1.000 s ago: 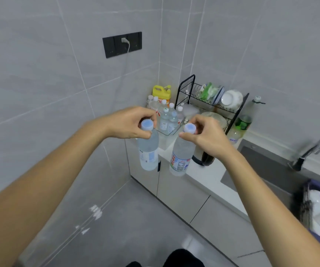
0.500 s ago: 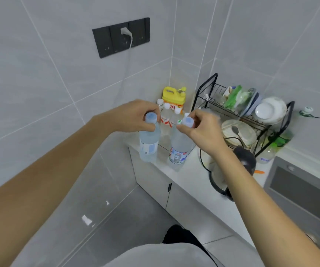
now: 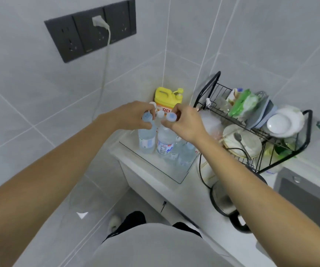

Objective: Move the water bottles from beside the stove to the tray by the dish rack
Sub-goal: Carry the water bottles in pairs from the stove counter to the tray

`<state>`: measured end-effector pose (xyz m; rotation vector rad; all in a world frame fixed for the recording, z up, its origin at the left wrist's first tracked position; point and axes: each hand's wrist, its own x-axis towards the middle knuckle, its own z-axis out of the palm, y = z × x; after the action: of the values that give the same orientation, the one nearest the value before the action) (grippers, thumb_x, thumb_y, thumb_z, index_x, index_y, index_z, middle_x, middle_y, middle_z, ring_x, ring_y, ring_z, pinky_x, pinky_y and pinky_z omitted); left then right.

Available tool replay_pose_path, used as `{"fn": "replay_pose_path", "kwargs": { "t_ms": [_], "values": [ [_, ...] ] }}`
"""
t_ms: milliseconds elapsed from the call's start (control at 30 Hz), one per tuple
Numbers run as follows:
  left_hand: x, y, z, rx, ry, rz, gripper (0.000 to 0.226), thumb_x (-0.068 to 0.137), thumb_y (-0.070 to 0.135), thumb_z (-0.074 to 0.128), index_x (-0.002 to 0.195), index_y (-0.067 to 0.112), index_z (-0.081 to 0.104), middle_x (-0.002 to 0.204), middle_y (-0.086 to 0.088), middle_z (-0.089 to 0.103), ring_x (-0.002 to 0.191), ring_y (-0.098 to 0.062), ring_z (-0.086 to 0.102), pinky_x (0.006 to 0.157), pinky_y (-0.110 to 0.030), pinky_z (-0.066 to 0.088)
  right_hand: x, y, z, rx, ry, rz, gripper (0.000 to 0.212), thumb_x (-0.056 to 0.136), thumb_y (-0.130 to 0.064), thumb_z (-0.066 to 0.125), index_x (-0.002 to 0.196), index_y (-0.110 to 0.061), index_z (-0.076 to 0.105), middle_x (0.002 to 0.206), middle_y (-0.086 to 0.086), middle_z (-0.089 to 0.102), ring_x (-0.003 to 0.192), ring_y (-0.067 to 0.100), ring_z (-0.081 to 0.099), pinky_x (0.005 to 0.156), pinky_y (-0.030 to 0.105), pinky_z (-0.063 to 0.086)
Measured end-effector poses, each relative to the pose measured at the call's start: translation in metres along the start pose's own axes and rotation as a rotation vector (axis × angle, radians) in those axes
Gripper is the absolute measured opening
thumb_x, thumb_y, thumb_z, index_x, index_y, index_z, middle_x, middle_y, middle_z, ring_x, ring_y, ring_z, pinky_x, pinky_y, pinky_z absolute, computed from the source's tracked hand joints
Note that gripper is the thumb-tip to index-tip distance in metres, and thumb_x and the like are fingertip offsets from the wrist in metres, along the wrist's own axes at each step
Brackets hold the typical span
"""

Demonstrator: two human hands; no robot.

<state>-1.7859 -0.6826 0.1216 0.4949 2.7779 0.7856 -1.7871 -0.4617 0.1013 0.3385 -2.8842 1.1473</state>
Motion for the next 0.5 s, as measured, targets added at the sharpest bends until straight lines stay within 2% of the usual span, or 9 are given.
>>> {"fn": "replay_pose_path", "kwargs": {
  "t_ms": [33,100,200,300,367,500],
  "values": [
    [0.009,-0.008,0.002,0.002,-0.012,0.003,0.028,0.08,0.016,0.075,0.082,0.037,0.057,0.076,0.025,0.06,0.069,0.01,0.055,0.061,-0.019,0.036,0.008,0.002,0.006,-0.016,-0.008,0.02,0.047,0.058,-0.059,0.069,0.078,-0.019,0.058,0.073,0.005,0.067,0.075,0.033,0.063,0.067,0.045,0.055],
    [0.026,-0.023,0.006,0.017,-0.041,0.001,0.031,0.08,0.017,0.075,0.08,0.04,0.053,0.079,0.014,0.059,0.067,-0.002,0.054,0.06,-0.026,0.037,0.022,0.008,0.018,-0.053,-0.028,0.057,0.044,0.061,-0.057,0.073,0.078,-0.02,0.058,0.074,0.005,0.067,0.076,0.034,0.063,0.069,0.045,0.055],
    [0.048,-0.048,0.012,0.022,-0.09,0.012,0.025,0.076,0.028,0.074,0.082,0.042,0.053,0.086,0.004,0.06,0.073,-0.017,0.055,0.064,-0.032,0.042,0.038,0.015,0.037,-0.112,-0.073,0.101,0.038,0.071,-0.047,0.081,0.082,-0.02,0.056,0.08,0.004,0.067,0.08,0.032,0.064,0.07,0.042,0.055],
    [0.07,-0.071,0.019,0.025,-0.149,0.014,0.02,0.067,0.042,0.064,0.083,0.044,0.052,0.097,0.0,0.065,0.086,-0.024,0.061,0.075,-0.039,0.05,0.05,0.019,0.056,-0.226,-0.122,0.127,0.036,0.079,-0.046,0.08,0.088,-0.024,0.053,0.091,0.003,0.068,0.085,0.029,0.062,0.065,0.034,0.041],
    [0.084,-0.084,0.025,0.082,-0.193,0.031,0.023,0.07,0.041,0.067,0.088,0.039,0.053,0.099,0.001,0.063,0.089,-0.027,0.062,0.075,-0.04,0.052,0.056,0.022,0.066,-0.312,-0.138,0.17,0.036,0.082,-0.048,0.078,0.089,-0.025,0.052,0.092,0.0,0.065,0.087,0.028,0.061,0.066,0.033,0.036],
    [0.107,-0.098,0.041,0.22,-0.234,0.095,0.024,0.08,0.028,0.074,0.096,0.027,0.057,0.098,0.003,0.059,0.092,-0.029,0.061,0.072,-0.037,0.049,0.065,0.031,0.081,-0.404,-0.129,0.225,0.039,0.084,-0.052,0.076,0.091,-0.023,0.052,0.096,0.005,0.067,0.094,0.033,0.065,0.067,0.034,0.038]
  ]
}}
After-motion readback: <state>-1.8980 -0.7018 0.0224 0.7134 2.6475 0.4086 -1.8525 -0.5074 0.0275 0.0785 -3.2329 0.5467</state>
